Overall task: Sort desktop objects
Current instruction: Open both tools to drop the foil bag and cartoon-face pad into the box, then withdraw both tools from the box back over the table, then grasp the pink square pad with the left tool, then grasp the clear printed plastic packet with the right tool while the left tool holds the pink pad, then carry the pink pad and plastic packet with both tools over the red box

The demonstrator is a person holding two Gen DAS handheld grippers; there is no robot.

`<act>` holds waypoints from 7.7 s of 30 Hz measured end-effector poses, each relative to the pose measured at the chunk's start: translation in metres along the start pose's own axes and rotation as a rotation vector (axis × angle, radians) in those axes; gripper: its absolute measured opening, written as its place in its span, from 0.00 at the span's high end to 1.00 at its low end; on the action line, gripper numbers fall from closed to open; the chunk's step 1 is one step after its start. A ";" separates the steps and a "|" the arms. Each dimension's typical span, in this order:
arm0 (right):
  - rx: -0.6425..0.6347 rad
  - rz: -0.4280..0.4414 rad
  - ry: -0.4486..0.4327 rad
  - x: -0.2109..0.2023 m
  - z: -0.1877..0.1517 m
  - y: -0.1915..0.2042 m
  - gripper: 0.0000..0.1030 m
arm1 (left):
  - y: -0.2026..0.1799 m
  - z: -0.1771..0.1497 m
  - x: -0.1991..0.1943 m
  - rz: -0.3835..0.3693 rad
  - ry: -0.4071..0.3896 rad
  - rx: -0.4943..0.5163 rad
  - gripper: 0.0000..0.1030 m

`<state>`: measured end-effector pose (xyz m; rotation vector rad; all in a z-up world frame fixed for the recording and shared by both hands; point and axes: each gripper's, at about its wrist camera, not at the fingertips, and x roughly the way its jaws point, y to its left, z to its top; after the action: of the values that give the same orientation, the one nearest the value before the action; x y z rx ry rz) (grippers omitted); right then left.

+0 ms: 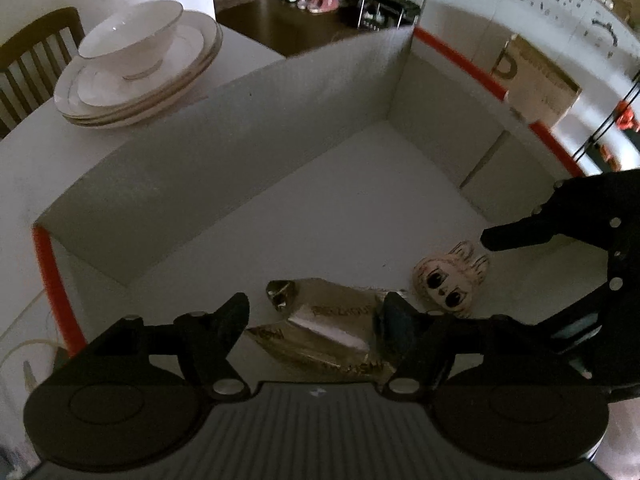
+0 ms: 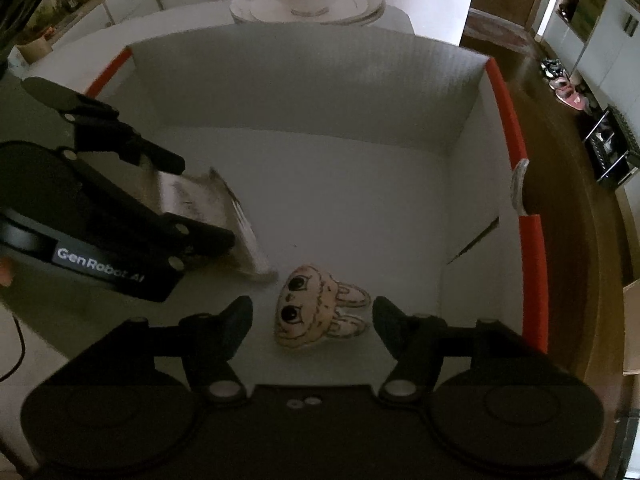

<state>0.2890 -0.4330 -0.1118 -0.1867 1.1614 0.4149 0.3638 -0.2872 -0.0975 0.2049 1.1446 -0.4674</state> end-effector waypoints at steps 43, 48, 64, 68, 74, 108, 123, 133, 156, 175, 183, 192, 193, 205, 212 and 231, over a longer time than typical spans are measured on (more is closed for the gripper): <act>0.032 0.064 -0.349 -0.120 -0.023 0.063 0.01 | 0.020 -0.081 -0.152 -0.063 -0.337 -0.073 0.04; 0.017 0.061 -0.361 -0.124 -0.025 0.089 0.01 | 0.035 -0.104 -0.171 -0.061 -0.371 -0.087 0.04; 0.038 0.064 -0.375 -0.123 -0.027 0.164 0.01 | 0.082 -0.185 -0.211 -0.010 -0.419 -0.093 0.04; 0.048 0.051 -0.383 -0.118 -0.029 0.182 0.01 | 0.098 -0.210 -0.215 -0.004 -0.421 -0.105 0.04; 0.052 0.054 -0.377 -0.111 -0.032 0.211 0.01 | 0.122 -0.247 -0.219 0.010 -0.422 -0.101 0.04; 0.000 -0.013 -0.312 -0.033 -0.039 0.332 0.01 | 0.216 -0.388 -0.191 -0.089 -0.306 0.249 0.04; 0.015 -0.022 -0.263 -0.002 -0.034 0.337 0.02 | 0.250 -0.400 -0.159 -0.073 -0.204 0.308 0.14; 0.012 -0.025 -0.248 0.005 -0.031 0.336 0.02 | 0.260 -0.403 -0.155 -0.056 -0.186 0.328 0.26; -0.055 -0.059 -0.177 0.050 -0.014 0.341 0.10 | 0.257 -0.396 -0.160 0.044 -0.245 0.210 0.37; -0.045 -0.037 -0.201 0.052 -0.012 0.334 0.29 | 0.254 -0.399 -0.158 0.046 -0.206 0.118 0.61; -0.030 -0.054 -0.196 0.046 -0.016 0.328 0.40 | 0.248 -0.396 -0.157 0.079 -0.201 0.066 0.62; 0.036 -0.048 -0.177 0.031 -0.036 0.309 0.41 | 0.235 -0.396 -0.156 0.090 -0.212 0.012 0.62; 0.043 -0.048 -0.175 0.029 -0.039 0.307 0.41 | 0.233 -0.396 -0.156 0.089 -0.213 0.006 0.62; 0.051 -0.025 -0.211 -0.012 -0.073 0.293 0.43 | 0.194 -0.385 -0.160 0.083 -0.230 -0.031 0.62; 0.031 -0.018 -0.217 -0.025 -0.085 0.278 0.47 | 0.165 -0.370 -0.162 0.059 -0.255 -0.028 0.62; 0.082 0.008 -0.308 -0.094 -0.097 0.213 0.48 | 0.085 -0.288 -0.179 0.004 -0.343 0.011 0.62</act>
<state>0.0876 -0.2943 -0.0490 -0.0447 0.8745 0.3871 0.1055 -0.0540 -0.0589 0.1301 0.8063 -0.4838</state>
